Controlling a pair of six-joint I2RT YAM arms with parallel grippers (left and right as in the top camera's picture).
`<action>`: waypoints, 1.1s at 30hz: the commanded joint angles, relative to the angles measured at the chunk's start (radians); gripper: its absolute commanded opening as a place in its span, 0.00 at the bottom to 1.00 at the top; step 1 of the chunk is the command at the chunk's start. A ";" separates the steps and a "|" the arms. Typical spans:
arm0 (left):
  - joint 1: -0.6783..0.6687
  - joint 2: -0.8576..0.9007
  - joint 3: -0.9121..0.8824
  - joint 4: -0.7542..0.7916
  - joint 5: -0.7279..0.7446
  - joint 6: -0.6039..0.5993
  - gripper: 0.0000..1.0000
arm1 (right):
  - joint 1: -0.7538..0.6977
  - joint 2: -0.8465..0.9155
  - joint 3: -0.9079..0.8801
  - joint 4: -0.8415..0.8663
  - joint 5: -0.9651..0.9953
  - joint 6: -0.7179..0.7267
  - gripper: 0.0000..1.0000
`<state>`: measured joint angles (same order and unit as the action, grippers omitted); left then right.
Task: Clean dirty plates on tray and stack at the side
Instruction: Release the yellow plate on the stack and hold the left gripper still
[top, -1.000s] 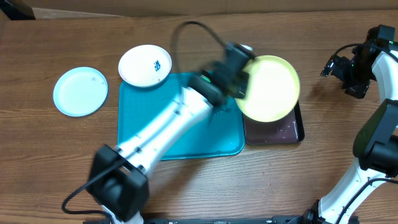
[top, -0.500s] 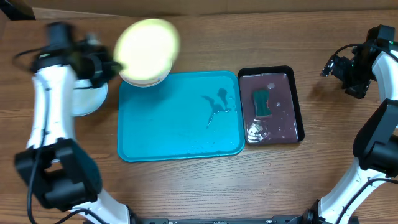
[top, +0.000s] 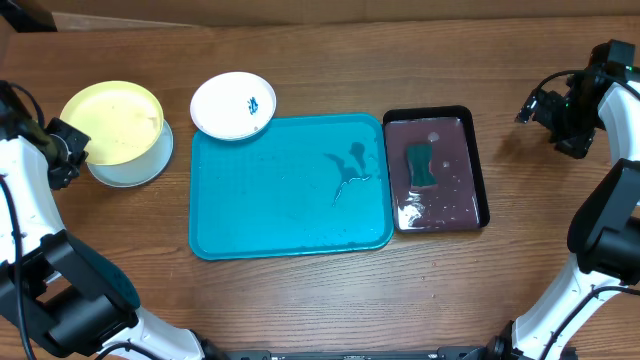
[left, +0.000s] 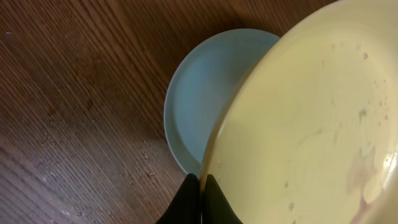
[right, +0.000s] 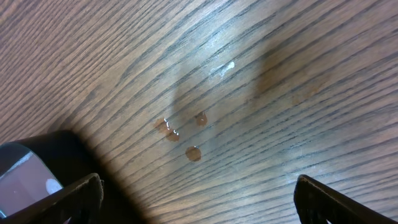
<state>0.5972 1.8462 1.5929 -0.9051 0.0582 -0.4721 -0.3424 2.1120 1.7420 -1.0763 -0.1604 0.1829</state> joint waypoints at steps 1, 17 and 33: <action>-0.007 -0.002 -0.061 0.048 -0.048 -0.016 0.04 | 0.000 -0.022 0.026 0.002 -0.006 0.000 1.00; -0.008 -0.002 -0.227 0.251 -0.147 -0.093 0.04 | 0.000 -0.022 0.026 0.002 -0.006 0.000 1.00; -0.019 0.039 -0.249 0.355 -0.145 -0.093 0.06 | 0.000 -0.022 0.026 0.002 -0.006 0.000 1.00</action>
<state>0.5938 1.8488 1.3521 -0.5602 -0.0731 -0.5488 -0.3424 2.1120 1.7420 -1.0763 -0.1608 0.1829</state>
